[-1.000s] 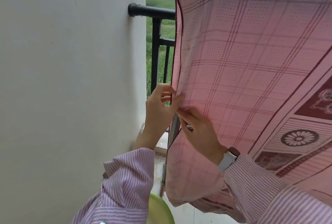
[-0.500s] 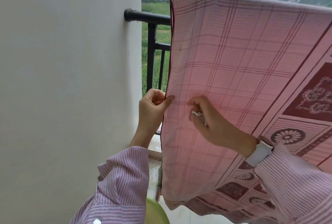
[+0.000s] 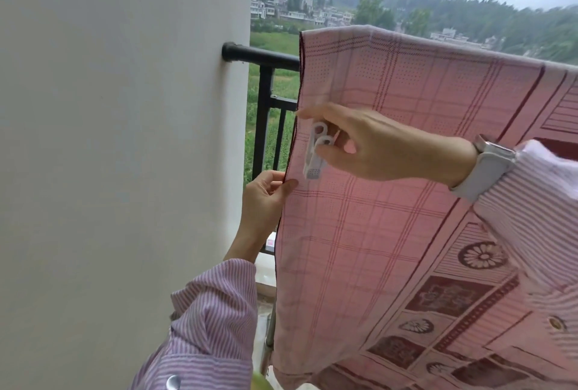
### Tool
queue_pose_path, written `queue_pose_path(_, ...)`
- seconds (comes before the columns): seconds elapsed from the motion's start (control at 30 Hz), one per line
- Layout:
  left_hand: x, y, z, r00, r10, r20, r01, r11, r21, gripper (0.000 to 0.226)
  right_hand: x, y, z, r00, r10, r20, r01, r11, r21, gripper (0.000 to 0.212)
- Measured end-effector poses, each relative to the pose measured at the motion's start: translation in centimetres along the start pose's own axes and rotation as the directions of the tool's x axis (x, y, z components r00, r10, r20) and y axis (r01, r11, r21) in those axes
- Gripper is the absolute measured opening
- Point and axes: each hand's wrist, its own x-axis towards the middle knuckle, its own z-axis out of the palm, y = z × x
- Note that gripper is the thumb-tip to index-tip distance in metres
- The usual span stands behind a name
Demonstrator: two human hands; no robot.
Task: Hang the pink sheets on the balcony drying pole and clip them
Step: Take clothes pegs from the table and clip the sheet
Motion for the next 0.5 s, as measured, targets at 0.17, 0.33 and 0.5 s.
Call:
queue_pose_path(0.17, -0.2, -0.3, -0.4, 0.998, 0.056, -0.032, -0.052, 0.992, 0.118, 0.006, 3.2, -0.8, -0.8, 0.995, -0.035, 0.091, 0.049, 0.987, -0.155, 0.038)
queue_pose_path(0.33, -0.8, -0.6, -0.6, 0.995, 0.089, -0.039, -0.080, 0.975, 0.206, 0.013, 5.8, -0.5, -0.1, 0.979, -0.024, 0.202, 0.080, 0.959, -0.273, 0.030)
queue_pose_path(0.5, -1.3, -0.8, -0.5, 0.985, 0.127, -0.120, -0.097, 0.968, 0.231, 0.008, 7.0, 0.0, 0.5, 0.976, -0.014, 0.216, 0.077, 0.956, -0.284, 0.010)
